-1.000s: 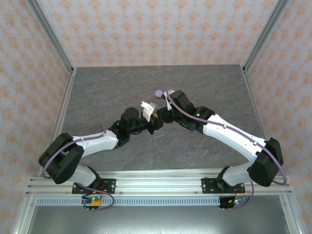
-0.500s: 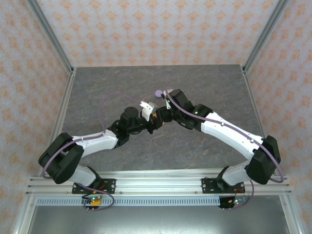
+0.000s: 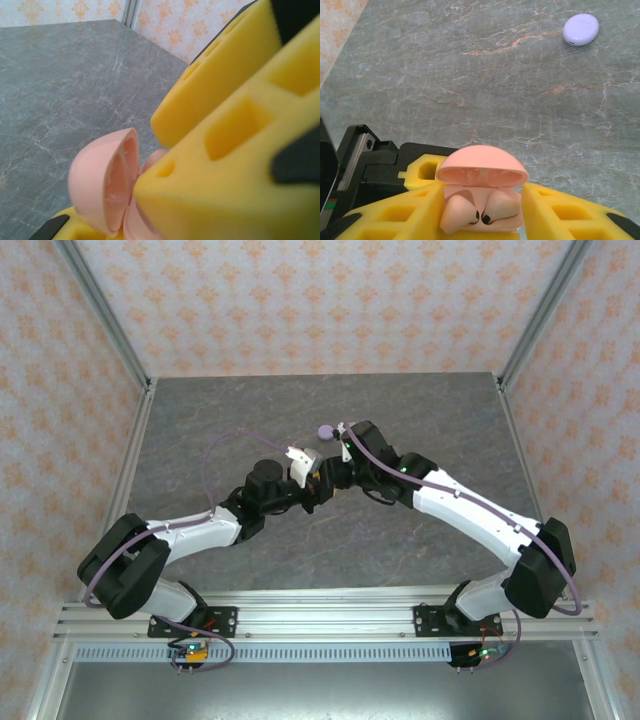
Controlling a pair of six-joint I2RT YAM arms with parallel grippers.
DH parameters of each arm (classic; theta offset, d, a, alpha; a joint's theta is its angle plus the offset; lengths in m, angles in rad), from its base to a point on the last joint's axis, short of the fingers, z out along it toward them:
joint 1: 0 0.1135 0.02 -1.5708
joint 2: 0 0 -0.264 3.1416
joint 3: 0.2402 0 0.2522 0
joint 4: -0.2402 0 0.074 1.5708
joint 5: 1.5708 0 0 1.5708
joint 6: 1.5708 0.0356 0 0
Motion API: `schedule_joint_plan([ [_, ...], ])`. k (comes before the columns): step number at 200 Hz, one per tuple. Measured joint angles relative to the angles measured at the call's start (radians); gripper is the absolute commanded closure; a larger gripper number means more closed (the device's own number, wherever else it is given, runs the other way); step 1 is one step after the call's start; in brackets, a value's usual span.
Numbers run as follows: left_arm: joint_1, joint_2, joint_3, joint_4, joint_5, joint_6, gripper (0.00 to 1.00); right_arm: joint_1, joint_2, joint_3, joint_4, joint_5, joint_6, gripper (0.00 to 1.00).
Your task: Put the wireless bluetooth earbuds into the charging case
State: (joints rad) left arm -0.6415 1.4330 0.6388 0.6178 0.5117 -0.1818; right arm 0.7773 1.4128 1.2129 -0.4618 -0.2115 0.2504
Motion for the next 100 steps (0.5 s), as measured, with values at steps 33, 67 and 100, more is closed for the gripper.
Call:
schedule_joint_plan([
  [33, -0.012, -0.01, 0.0, 0.007, 0.0, 0.015, 0.89, -0.022, 0.0, -0.003, 0.024, -0.052, 0.029, 0.53],
  [67, -0.012, -0.011, 0.0, 0.007, -0.007, 0.026, 0.89, -0.037, 0.0, -0.003, 0.032, -0.08, 0.053, 0.53],
  [100, -0.013, -0.011, 0.0, 0.007, -0.012, 0.029, 0.89, -0.041, -0.003, -0.009, 0.039, -0.093, 0.064, 0.49],
])
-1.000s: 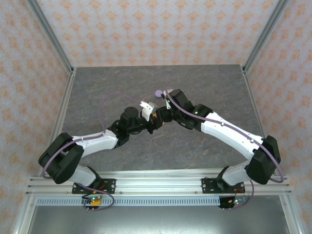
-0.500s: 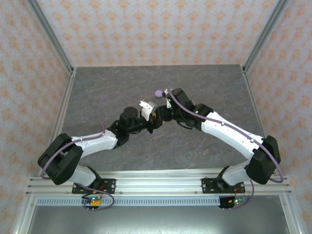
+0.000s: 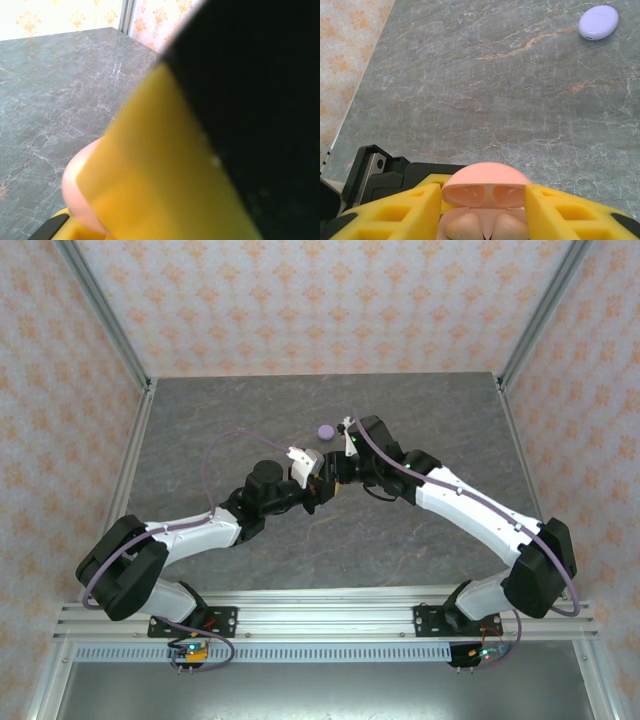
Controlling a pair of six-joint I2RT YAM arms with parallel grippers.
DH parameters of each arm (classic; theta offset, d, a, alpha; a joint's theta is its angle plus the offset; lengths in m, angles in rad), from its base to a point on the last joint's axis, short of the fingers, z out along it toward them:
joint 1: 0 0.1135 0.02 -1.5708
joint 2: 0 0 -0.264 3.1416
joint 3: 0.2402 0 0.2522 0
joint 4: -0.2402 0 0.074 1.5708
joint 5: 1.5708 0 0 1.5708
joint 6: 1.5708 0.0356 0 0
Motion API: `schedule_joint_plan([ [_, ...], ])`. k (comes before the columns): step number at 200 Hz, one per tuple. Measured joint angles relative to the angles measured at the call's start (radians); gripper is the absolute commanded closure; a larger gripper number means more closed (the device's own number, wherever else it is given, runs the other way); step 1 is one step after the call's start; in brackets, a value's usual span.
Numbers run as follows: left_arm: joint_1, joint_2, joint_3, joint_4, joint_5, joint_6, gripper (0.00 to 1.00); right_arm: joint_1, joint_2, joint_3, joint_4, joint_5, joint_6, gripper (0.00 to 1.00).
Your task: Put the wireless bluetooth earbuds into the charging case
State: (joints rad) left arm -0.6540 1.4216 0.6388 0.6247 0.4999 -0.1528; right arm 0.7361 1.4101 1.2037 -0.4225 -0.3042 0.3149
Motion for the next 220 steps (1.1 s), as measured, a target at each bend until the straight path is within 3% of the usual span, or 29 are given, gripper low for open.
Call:
schedule_joint_plan([
  [79, -0.027, -0.045, -0.019, -0.007, 0.062, 0.118, 0.89, -0.034, -0.072, -0.018, -0.002, -0.008, -0.002, 0.48],
  [136, -0.034, -0.1, -0.013, -0.127, 0.105, 0.259, 0.89, -0.04, -0.061, 0.012, -0.08, -0.012, -0.027, 0.68],
  [220, -0.044, -0.1, 0.004, -0.217, 0.121, 0.312, 0.89, -0.042, 0.066, 0.084, -0.167, -0.112, -0.056, 0.76],
])
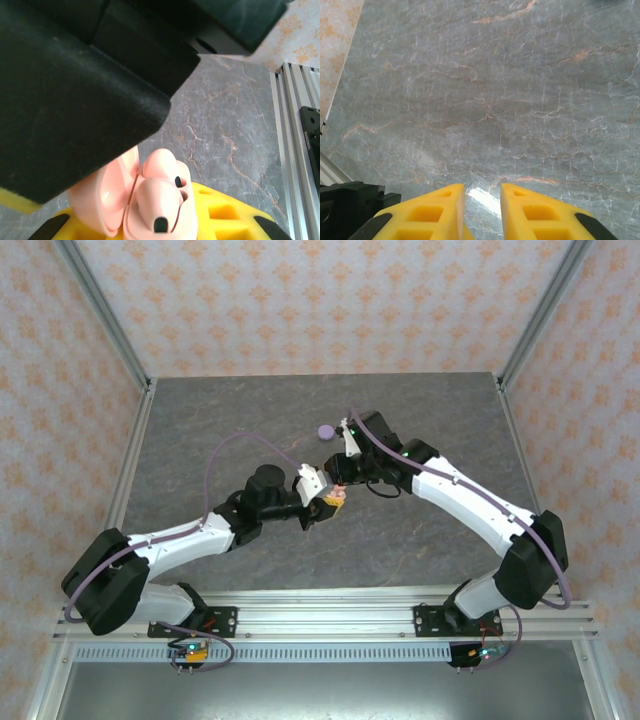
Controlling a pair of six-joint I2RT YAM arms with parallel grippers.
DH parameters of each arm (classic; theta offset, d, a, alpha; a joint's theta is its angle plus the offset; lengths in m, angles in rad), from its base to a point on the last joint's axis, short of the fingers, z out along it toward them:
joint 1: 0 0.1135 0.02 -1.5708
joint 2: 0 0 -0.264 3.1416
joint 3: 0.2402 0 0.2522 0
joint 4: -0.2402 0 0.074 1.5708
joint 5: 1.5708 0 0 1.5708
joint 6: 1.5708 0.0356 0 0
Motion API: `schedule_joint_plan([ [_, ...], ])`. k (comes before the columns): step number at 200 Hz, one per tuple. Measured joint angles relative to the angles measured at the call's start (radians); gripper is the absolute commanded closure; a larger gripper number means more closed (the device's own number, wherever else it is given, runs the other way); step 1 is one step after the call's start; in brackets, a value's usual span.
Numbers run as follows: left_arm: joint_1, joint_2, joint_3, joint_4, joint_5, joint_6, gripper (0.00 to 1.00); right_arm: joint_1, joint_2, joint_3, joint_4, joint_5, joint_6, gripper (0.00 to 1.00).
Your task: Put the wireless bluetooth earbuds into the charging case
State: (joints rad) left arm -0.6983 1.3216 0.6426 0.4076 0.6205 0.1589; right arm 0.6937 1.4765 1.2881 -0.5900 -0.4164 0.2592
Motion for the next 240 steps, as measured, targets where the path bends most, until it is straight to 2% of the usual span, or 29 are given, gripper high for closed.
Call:
schedule_joint_plan([
  [52, -0.004, 0.007, 0.034, -0.073, -0.027, -0.012, 0.89, -0.008, 0.004, 0.002, -0.016, -0.019, -0.028, 0.77],
  [125, 0.018, 0.058, 0.072, -0.113, -0.079, -0.11, 0.88, -0.01, 0.003, 0.002, -0.054, 0.007, -0.047, 0.76],
  [144, 0.018, 0.061, 0.077, -0.113, -0.08, -0.127, 0.88, -0.01, 0.003, 0.005, -0.054, 0.032, -0.044, 0.68],
  [160, 0.019, 0.068, 0.085, -0.114, -0.09, -0.149, 0.87, -0.01, 0.003, 0.005, -0.054, 0.081, -0.026, 0.66],
  [188, 0.036, 0.114, 0.132, -0.124, -0.108, -0.241, 0.89, -0.045, 0.002, 0.002, -0.053, 0.156, 0.022, 0.63],
  [240, 0.158, 0.293, 0.293, -0.186, -0.146, -0.477, 0.89, -0.182, -0.048, -0.108, -0.054, 0.214, 0.086, 0.63],
])
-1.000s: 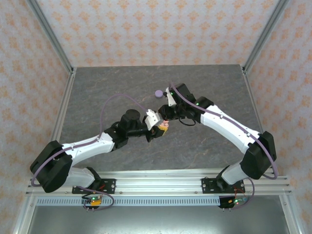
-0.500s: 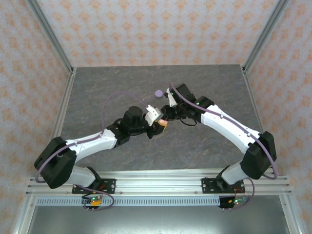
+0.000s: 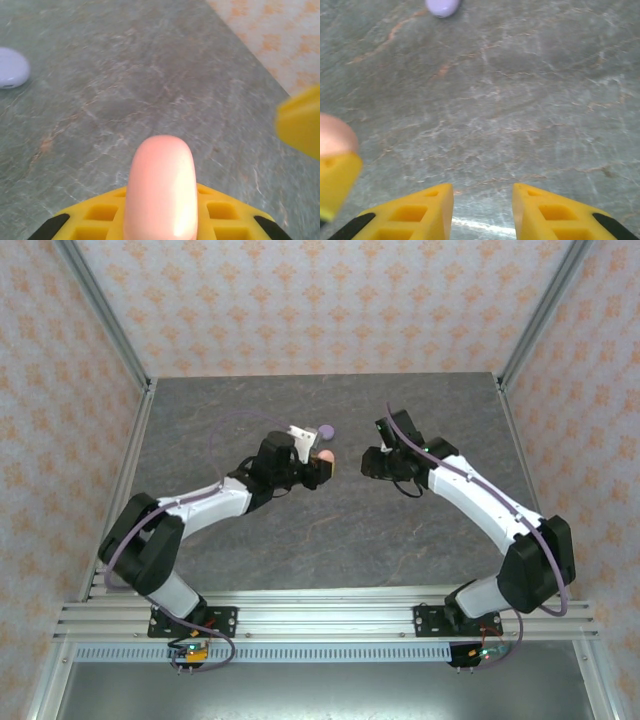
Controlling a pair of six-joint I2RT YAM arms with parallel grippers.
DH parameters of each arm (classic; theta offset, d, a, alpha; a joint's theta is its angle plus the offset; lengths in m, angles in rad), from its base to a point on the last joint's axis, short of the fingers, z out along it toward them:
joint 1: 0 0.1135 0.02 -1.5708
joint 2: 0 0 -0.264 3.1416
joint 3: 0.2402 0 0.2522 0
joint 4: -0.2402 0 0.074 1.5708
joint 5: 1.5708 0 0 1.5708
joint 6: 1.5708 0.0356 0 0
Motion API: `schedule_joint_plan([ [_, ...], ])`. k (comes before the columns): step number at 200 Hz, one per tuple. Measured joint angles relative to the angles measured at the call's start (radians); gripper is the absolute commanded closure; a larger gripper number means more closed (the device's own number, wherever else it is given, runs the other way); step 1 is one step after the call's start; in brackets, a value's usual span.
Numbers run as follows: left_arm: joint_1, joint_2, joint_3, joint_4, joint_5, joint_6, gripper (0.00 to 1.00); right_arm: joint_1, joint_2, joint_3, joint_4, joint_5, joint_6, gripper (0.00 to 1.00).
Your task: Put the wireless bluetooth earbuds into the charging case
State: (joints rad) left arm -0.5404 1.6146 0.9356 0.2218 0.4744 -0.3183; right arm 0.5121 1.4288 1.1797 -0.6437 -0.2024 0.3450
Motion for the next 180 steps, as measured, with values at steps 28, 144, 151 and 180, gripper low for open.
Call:
schedule_joint_plan([
  [28, 0.027, 0.109, 0.072, -0.055, 0.0, -0.092, 0.89, -0.031, -0.024, -0.046, 0.0, 0.016, 0.017, 0.63],
  [144, 0.056, 0.431, 0.432, -0.385, 0.04, -0.179, 0.85, -0.04, -0.029, -0.077, 0.001, 0.031, 0.023, 0.62],
  [151, 0.058, 0.443, 0.447, -0.402, 0.041, -0.179, 0.85, -0.04, -0.029, -0.077, 0.0, 0.031, 0.023, 0.62],
  [180, 0.066, 0.473, 0.494, -0.459, 0.04, -0.175, 0.84, -0.04, -0.027, -0.077, 0.001, 0.031, 0.023, 0.62],
])
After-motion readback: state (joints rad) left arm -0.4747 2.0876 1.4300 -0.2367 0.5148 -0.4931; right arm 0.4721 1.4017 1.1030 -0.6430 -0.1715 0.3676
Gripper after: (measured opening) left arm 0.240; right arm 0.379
